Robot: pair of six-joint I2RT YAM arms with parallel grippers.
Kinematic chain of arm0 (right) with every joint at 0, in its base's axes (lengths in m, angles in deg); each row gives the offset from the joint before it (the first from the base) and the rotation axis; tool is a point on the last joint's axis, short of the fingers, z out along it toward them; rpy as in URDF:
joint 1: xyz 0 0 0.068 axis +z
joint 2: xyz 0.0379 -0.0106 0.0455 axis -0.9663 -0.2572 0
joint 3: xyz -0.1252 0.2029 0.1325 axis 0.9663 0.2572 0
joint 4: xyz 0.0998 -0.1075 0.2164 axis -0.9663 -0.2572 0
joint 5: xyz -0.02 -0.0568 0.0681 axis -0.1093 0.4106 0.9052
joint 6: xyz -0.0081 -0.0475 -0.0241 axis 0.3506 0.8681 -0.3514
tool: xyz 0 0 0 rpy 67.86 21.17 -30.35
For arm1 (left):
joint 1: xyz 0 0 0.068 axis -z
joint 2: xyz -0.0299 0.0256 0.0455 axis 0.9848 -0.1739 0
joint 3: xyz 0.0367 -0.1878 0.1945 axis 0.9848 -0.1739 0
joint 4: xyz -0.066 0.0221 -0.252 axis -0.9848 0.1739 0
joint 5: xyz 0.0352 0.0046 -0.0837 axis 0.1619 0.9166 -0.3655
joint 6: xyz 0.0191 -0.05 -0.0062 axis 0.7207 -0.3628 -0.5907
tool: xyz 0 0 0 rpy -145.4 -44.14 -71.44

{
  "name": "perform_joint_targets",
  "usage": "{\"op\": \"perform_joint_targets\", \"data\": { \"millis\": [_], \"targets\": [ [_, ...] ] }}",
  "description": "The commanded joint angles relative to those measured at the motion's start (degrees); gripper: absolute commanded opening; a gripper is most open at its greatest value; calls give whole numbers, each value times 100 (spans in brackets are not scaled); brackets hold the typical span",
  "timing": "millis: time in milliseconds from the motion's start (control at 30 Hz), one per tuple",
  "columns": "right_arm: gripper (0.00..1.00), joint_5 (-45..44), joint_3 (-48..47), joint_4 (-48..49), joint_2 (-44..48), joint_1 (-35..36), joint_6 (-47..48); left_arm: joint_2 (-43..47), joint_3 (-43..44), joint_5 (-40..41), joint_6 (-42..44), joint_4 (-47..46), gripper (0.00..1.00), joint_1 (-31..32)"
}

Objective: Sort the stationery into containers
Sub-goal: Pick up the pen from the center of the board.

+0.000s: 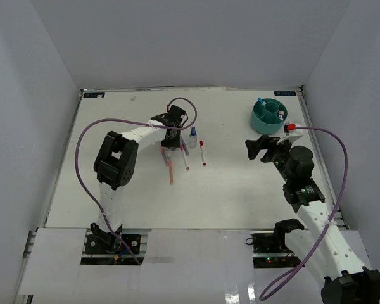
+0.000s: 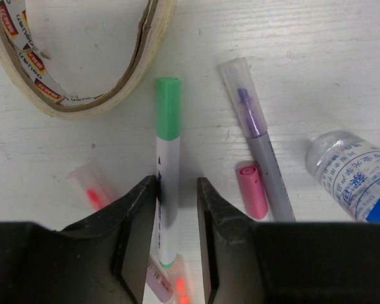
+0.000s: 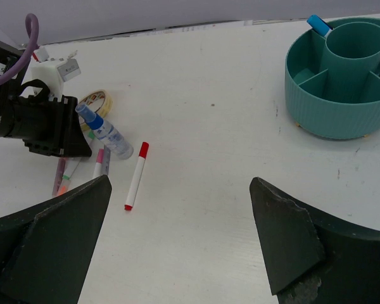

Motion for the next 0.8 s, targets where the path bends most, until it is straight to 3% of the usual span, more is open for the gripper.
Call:
{"op": "perform_joint_targets", "data": {
  "millis": [0, 533, 767],
  "targets": [
    [96, -99, 47, 283, 61, 26, 67, -58, 98, -36, -12, 82, 41, 6],
    [96, -99, 55, 266, 114, 35, 67, 74, 247, -176, 40, 74, 24, 6],
    [97, 94, 20, 283, 97, 35, 85, 740, 151, -247, 189, -295, 18, 6]
  ]
}}
